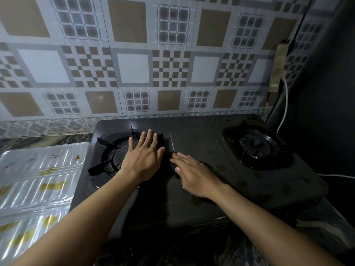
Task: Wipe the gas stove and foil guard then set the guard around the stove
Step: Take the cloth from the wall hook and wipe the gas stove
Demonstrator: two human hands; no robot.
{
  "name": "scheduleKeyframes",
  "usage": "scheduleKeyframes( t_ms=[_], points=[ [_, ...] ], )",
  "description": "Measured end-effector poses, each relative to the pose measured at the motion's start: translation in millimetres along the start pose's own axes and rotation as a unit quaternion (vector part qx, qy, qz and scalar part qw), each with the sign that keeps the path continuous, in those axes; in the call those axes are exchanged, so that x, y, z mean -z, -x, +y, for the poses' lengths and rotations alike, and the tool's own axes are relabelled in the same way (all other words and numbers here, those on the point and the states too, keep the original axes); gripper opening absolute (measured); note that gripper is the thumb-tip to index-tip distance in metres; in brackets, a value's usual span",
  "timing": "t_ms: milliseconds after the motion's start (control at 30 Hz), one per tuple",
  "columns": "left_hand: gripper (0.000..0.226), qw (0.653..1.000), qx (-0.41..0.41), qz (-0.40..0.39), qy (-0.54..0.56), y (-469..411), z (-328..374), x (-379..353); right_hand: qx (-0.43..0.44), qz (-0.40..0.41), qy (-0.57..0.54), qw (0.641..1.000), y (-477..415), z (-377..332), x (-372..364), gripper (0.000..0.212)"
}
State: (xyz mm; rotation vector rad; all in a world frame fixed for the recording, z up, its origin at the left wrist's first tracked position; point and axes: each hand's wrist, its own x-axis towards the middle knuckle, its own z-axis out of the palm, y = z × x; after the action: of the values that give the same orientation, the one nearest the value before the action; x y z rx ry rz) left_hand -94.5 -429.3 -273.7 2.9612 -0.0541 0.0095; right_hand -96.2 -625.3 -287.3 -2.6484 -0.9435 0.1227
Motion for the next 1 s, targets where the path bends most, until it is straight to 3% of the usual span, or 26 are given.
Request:
scheduleKeyframes(
  t_ms=[133,333,567,767,1000],
  points=[
    [0.067,1.000,-0.005,-0.004,0.010,4,7,0,-0.020,0.002,0.018,1.000,-12,4,1,0.049],
    [0.067,0.999,-0.017,-0.017,0.032,6,8,-4,-0.163,0.019,0.005,0.986,-36,45,23,0.051],
    [0.068,0.999,-0.025,-0.020,0.033,3,6,-6,-0.298,0.039,-0.032,0.953,-1,78,46,0.054],
    [0.068,0.999,-0.029,0.023,0.015,19,13,4,-0.320,0.085,-0.025,0.943,41,61,36,0.046],
    [0.060,1.000,-0.021,-0.015,0.012,32,5,-1,-0.301,0.045,0.027,0.952,46,26,20,0.051]
  ],
)
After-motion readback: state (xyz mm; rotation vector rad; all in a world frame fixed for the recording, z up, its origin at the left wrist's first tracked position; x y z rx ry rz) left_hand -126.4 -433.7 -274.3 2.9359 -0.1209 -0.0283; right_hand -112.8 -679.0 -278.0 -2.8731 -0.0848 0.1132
